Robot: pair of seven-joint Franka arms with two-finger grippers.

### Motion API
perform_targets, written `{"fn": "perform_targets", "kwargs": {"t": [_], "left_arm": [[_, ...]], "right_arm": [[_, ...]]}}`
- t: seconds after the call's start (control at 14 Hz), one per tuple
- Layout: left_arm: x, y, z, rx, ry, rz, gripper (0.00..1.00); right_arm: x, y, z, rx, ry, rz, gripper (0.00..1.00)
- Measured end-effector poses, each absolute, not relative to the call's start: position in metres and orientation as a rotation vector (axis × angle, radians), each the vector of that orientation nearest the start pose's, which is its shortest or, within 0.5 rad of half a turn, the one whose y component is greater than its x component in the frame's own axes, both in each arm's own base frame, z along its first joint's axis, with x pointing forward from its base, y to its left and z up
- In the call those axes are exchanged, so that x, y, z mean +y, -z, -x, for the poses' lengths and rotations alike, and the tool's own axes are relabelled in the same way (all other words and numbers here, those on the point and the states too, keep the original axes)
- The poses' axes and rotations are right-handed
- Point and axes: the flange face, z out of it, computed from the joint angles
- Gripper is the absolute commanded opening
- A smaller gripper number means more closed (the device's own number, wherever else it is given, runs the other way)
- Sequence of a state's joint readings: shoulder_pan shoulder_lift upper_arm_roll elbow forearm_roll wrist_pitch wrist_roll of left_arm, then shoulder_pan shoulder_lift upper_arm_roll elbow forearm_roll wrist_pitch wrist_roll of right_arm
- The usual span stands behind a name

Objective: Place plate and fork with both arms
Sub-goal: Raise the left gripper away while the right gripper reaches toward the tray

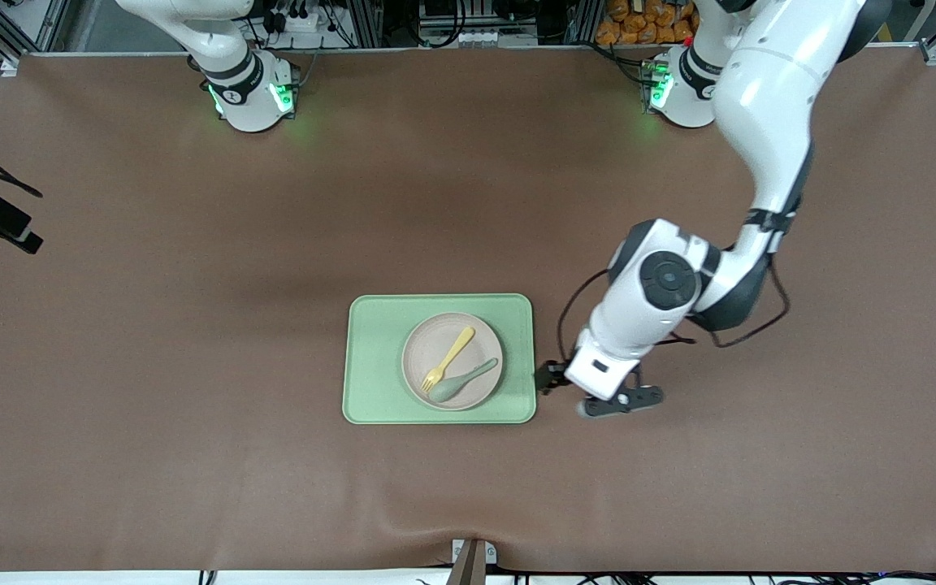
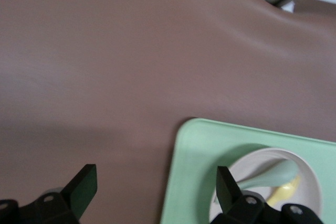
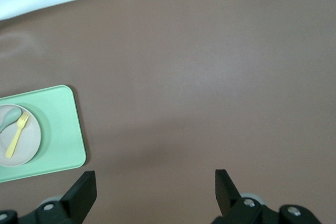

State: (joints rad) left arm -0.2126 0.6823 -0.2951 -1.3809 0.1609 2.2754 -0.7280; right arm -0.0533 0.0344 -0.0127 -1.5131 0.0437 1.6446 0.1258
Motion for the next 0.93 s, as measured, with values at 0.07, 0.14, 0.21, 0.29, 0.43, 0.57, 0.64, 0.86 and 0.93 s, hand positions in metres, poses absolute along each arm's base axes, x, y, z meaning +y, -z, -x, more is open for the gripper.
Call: {"fn": "perform_targets", "kwargs": {"t": [0.07,0.14,0.21,0.29,0.43,0.57,0.64,0.86,0.93], "left_arm": [[-0.300,-0.365,-0.683,-0.380,0.291,3.262,1.00],[-0.288,-0.381,-0.684,-0.400,0.294,3.247,1.00],[-0.276,-0.398,-0.684,-0.419,0.291,3.232,1.00],[-0.267,-0.413,-0.682,-0.432,0.286,3.216,1.00],[-0.250,-0.440,-0.678,-0.443,0.288,3.174,1.00],[-0.233,-0.466,-0.675,-0.453,0.312,3.130,1.00],[-0.226,-0.477,-0.672,-0.458,0.307,3.115,1.00],[-0.199,-0.514,-0.656,-0.441,0.250,3.067,1.00],[-0.183,-0.528,-0.651,-0.430,0.225,3.052,1.00]], "right_arm": [[-0.033,-0.627,-0.578,0.296,0.111,3.080,1.00],[-0.032,-0.611,-0.586,0.294,0.066,3.081,1.00],[-0.030,-0.594,-0.594,0.291,0.020,3.083,1.00],[-0.030,-0.576,-0.602,0.289,-0.021,3.083,1.00],[-0.031,-0.550,-0.613,0.292,-0.075,3.083,1.00],[-0.031,-0.530,-0.622,0.293,-0.107,3.083,1.00],[-0.031,-0.523,-0.625,0.293,-0.114,3.083,1.00],[-0.022,-0.509,-0.633,0.360,-0.126,3.032,1.00],[-0.017,-0.506,-0.636,0.432,-0.127,2.990,1.00]]}}
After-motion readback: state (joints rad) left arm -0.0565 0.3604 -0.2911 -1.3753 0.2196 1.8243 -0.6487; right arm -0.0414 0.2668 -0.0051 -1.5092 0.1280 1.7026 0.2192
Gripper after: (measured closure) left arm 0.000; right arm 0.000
